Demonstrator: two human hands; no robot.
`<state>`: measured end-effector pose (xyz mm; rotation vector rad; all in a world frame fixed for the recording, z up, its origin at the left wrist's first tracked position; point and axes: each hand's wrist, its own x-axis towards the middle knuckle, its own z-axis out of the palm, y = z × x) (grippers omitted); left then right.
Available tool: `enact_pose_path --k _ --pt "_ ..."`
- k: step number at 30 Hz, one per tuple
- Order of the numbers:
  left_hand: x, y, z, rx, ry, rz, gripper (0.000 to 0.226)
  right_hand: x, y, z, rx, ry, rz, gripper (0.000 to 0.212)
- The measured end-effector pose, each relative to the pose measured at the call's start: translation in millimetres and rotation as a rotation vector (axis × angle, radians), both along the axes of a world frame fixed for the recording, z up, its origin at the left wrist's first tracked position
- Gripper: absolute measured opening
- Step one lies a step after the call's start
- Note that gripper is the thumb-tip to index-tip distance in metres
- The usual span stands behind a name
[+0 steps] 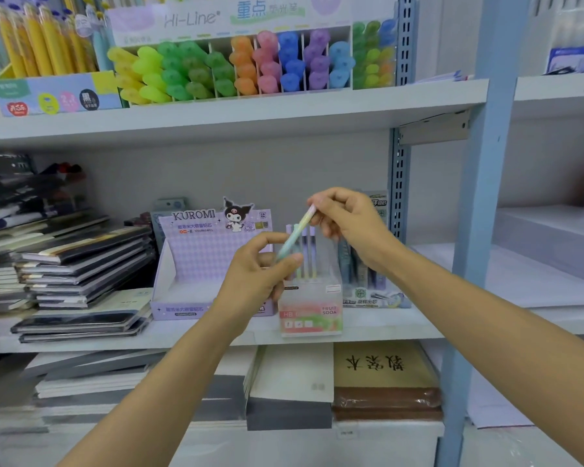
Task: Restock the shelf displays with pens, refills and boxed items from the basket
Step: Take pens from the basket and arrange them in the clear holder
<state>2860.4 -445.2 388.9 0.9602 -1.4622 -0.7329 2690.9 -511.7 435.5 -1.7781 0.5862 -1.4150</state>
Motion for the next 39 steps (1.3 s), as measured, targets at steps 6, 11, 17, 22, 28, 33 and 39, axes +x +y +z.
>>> enact_pose_path --k 6,11,17,22,28,33,39 --pt "2.7 0.0 9.7 0.013 0.492 0.083 0.006 -18.9 -0.6 -24.7 0.024 0.060 0.036 0.013" --pt "-9.2 0.8 12.5 -0.073 0.522 0.073 0.009 -22.8 6.3 -37.8 -0.072 0.279 -0.064 0.012" --pt "-18.0 -2.2 9.1 -0.230 0.261 0.176 0.006 -10.2 18.0 -16.8 -0.195 0.138 -0.126 0.026" --pt "-25.9 -2.2 2.0 -0.276 0.019 0.186 0.010 4.6 28.1 -3.6 -0.276 0.170 -0.094 0.021" --pt "-13.5 5.0 -31.5 -0.451 -0.514 0.363 0.021 -11.4 8.7 0.0 -0.206 -0.160 -0.270 0.003" --pt "-8.5 4.9 -63.9 -0.494 -0.919 0.340 0.038 -25.8 -20.0 -12.7 -0.185 -0.083 -0.423 0.004" --pt "-10.2 2.8 -68.0 -0.518 -0.970 0.389 0.048 -9.0 -35.4 -36.4 -0.295 0.242 -0.497 0.005"
